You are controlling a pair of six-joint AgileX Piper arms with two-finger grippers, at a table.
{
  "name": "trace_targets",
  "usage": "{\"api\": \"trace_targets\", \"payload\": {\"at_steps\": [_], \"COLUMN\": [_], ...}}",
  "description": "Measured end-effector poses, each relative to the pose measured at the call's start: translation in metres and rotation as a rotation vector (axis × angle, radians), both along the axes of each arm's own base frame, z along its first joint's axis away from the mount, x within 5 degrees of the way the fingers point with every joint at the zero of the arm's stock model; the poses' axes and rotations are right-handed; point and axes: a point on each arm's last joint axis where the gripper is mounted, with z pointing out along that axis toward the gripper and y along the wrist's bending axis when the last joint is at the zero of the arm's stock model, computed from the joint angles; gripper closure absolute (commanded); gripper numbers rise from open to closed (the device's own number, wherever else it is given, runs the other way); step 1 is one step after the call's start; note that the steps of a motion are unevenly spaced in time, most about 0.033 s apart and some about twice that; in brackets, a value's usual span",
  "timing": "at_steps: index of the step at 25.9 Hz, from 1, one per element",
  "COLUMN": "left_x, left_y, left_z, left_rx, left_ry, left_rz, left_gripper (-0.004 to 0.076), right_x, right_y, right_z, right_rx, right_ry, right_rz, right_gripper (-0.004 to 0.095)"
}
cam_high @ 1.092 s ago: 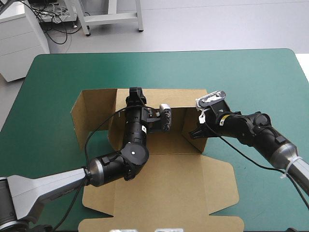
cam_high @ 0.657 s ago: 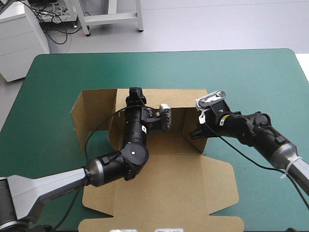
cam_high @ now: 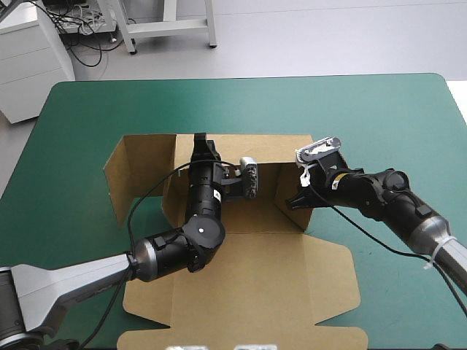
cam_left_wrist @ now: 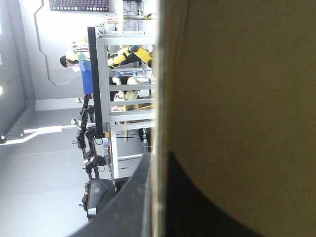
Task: Fold the box
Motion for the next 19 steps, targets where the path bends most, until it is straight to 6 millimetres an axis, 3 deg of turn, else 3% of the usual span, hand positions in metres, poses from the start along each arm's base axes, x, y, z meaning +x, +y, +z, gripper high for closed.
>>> {"api": "trace_targets", "payload": {"at_steps": [2, 4, 6, 8, 10, 12, 19], "left_x": [0.0, 0.0, 0.0, -0.0001, -0.0004, -0.0004, -0.0005], "left_y": [0.0, 0.0, 0.0, 0.0006, 0.001, 0.0011, 0.0013], "left_z": [0.0, 0.0, 0.0, -0.0007, -0.0017, -0.0024, -0.0029], "left_rx": [0.001, 0.001, 0.001, -0.004, -0.011, -0.013, -0.017], "left_ry": [0.0, 0.0, 0.0, 0.007, 0.02, 0.025, 0.03], "left_rz": [0.0, 0.0, 0.0, 0.008, 0.014, 0.017, 0.021], "left_gripper": [0.0743, 0.0743, 0.0743, 0.0743, 0.0743, 0.0743, 0.0743], "right_x": [0.0, 0.0, 0.0, -0.0003, -0.001, -0.0014, -0.0027], "right_y": [0.0, 0.0, 0.0, 0.0002, 0.001, 0.0012, 0.0], "right_z": [0.0, 0.0, 0.0, -0.0001, -0.0003, -0.0005, -0.0022], "right_rx": [-0.001, -0.003, -0.005, 0.0, 0.015, 0.022, 0.036], "right_ry": [0.0, -0.002, -0.003, 0.003, 0.016, 0.024, 0.064], "right_rz": [0.001, 0.004, 0.006, 0.004, -0.003, -0.012, -0.058], "right_gripper": [0.0802, 0.0671, 0.0513, 0.0291, 0.0179, 0.0141, 0.0143]}}
